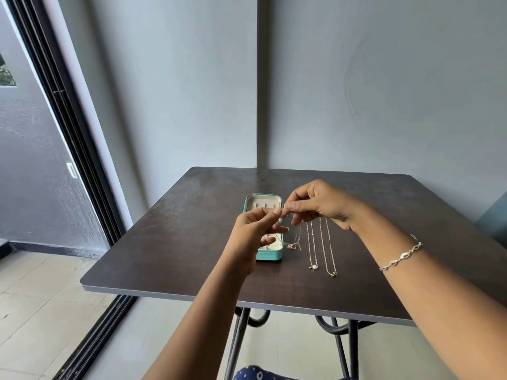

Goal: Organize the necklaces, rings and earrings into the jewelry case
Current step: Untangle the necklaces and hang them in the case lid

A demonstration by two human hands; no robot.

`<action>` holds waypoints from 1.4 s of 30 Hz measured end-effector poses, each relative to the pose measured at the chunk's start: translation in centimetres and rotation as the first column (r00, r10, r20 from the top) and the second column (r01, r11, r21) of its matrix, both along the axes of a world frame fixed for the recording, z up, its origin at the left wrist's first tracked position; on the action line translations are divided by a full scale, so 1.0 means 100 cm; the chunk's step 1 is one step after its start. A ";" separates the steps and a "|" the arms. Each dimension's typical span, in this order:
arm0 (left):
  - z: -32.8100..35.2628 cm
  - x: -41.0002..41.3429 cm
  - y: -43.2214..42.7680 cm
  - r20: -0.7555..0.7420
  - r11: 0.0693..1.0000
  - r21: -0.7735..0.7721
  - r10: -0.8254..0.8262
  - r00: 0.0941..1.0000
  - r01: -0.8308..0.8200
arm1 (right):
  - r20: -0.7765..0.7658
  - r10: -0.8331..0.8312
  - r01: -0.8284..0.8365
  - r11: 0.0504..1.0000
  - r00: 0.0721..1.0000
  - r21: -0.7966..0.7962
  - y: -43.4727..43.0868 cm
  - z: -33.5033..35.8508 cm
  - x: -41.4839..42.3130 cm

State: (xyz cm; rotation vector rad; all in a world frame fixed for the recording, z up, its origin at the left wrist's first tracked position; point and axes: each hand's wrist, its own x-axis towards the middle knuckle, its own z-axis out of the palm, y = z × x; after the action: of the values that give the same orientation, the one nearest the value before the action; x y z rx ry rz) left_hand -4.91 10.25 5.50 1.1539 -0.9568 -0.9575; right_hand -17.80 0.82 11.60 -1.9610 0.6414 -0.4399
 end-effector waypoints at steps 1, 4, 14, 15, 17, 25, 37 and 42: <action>0.001 0.001 0.000 -0.002 1.000 0.002 0.006 1.000 -0.006 | -0.002 -0.010 0.010 1.000 1.000 0.001 0.000 0.000 0.001; 0.002 0.006 -0.002 -0.006 1.000 0.009 0.024 1.000 -0.024 | -0.023 -0.023 0.023 1.000 0.999 -0.002 -0.002 -0.001 0.003; 0.001 0.020 -0.008 -0.050 0.999 -0.001 0.041 0.998 -0.041 | -0.048 -0.011 0.008 0.999 0.999 -0.050 -0.004 -0.002 0.015; 0.001 0.021 -0.008 -0.052 0.999 -0.005 0.039 0.998 -0.039 | -0.034 -0.015 0.014 0.999 0.999 -0.052 -0.006 -0.001 0.018; -0.001 0.023 -0.010 -0.082 0.999 -0.010 0.053 0.995 -0.054 | -0.016 -0.022 0.022 0.999 1.000 -0.048 -0.007 -0.001 0.021; -0.045 0.054 -0.036 0.090 0.893 0.017 0.446 0.890 -0.449 | -0.009 -0.026 0.026 1.000 1.000 0.001 -0.022 0.001 0.036; -0.089 0.070 -0.073 0.299 0.931 0.112 0.302 0.905 -0.347 | 0.039 -0.070 0.063 0.987 0.997 0.147 -0.057 -0.006 0.062; -0.084 0.085 -0.093 0.278 0.936 0.117 0.289 0.916 -0.331 | 0.047 -0.087 0.080 0.987 0.995 0.138 -0.073 -0.010 0.076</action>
State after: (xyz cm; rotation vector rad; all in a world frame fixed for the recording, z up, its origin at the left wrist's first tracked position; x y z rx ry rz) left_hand 3.64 0.99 -2.85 1.5457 -0.8741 -0.6452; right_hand -10.22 -6.49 10.57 -1.7925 0.7035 -0.4858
